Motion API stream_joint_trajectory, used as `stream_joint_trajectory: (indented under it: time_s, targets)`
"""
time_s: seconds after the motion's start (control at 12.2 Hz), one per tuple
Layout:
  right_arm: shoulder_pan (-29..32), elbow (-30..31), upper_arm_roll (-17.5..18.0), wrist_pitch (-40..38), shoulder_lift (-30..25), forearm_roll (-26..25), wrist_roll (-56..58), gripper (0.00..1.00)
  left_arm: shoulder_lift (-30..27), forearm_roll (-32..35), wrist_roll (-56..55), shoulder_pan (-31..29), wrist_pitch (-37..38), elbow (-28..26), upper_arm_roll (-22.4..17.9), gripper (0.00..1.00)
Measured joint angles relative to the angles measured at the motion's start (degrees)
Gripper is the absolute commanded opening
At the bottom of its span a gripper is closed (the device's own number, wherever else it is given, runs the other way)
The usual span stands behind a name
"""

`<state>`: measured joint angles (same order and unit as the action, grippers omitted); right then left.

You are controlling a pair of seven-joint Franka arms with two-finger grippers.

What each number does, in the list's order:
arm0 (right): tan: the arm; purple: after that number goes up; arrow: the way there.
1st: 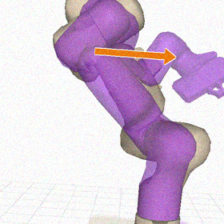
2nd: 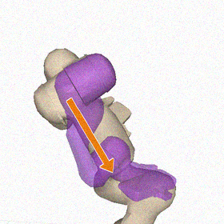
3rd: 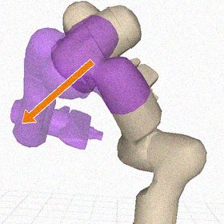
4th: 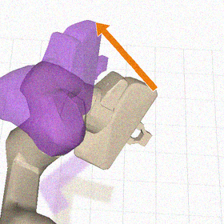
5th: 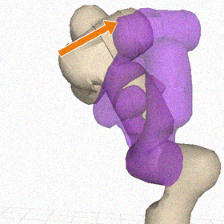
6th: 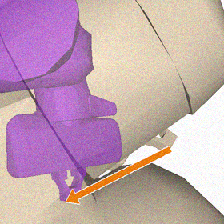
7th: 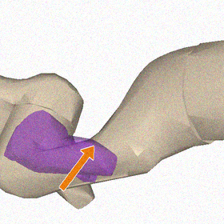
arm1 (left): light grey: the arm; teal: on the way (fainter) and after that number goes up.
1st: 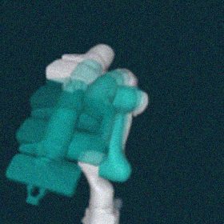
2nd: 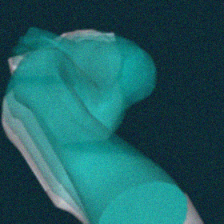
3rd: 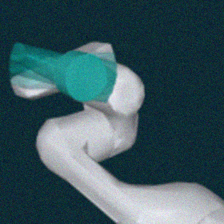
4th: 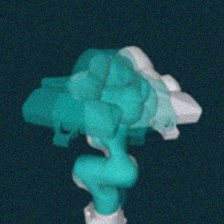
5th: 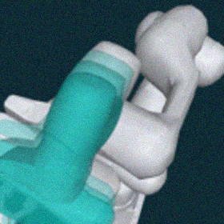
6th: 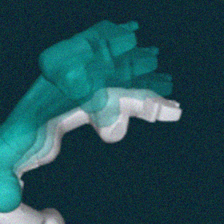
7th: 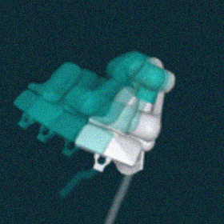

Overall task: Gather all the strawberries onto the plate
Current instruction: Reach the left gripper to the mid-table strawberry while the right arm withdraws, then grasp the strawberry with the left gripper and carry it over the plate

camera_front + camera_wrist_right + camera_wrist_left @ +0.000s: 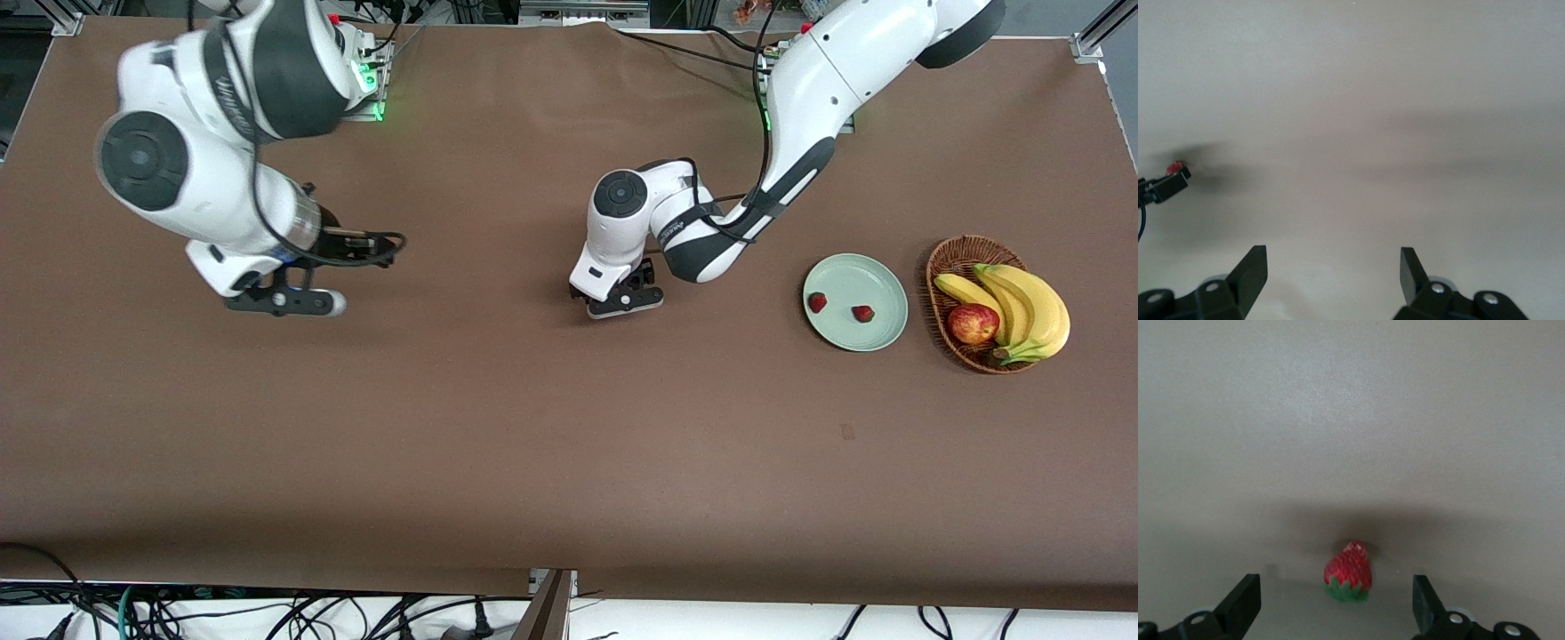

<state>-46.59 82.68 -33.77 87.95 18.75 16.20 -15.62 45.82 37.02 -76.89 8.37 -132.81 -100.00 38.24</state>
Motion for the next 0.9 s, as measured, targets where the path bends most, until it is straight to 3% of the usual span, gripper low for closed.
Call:
stream_joint_trajectory:
  time_s: [0.25,0.33,0.41,0.49,0.57,0.74,0.9]
  targets:
    - [11.5,4.5,12.4,-0.3,-7.7,-5.2,0.8,0.98,1.0,0.0,1.0,-0.1,-0.3,0.1,0.0,1.00]
    - [15.0,6.1,15.3,-0.3,-10.2,-6.1,2.3,0.98,1.1,0.0,1.0,0.1,-0.3,0.1,0.0,0.88]
    - [18.4,7.6,17.7,-0.4,-12.8,-6.5,4.4,0.99,1.2,0.0,1.0,0.4,-0.3,0.1,0.0,0.69]
    - [21.9,8.8,19.8,-0.8,-15.1,-6.6,6.4,0.99,1.2,0.0,1.0,0.5,-0.4,0.1,0.1,0.56]
    - [25.4,9.6,21.8,-1.5,-17.0,-7.1,8.1,0.99,1.2,0.0,1.0,0.6,-0.4,0.1,0.1,0.48]
    - [31.3,10.6,26.0,-2.0,-19.6,-9.4,11.6,0.99,1.2,0.0,0.9,0.5,-0.4,0.2,-0.1,0.44]
    - [33.3,10.9,27.3,-2.0,-20.4,-11.5,14.5,0.99,1.2,0.0,0.9,0.5,-0.4,0.3,-0.7,0.28]
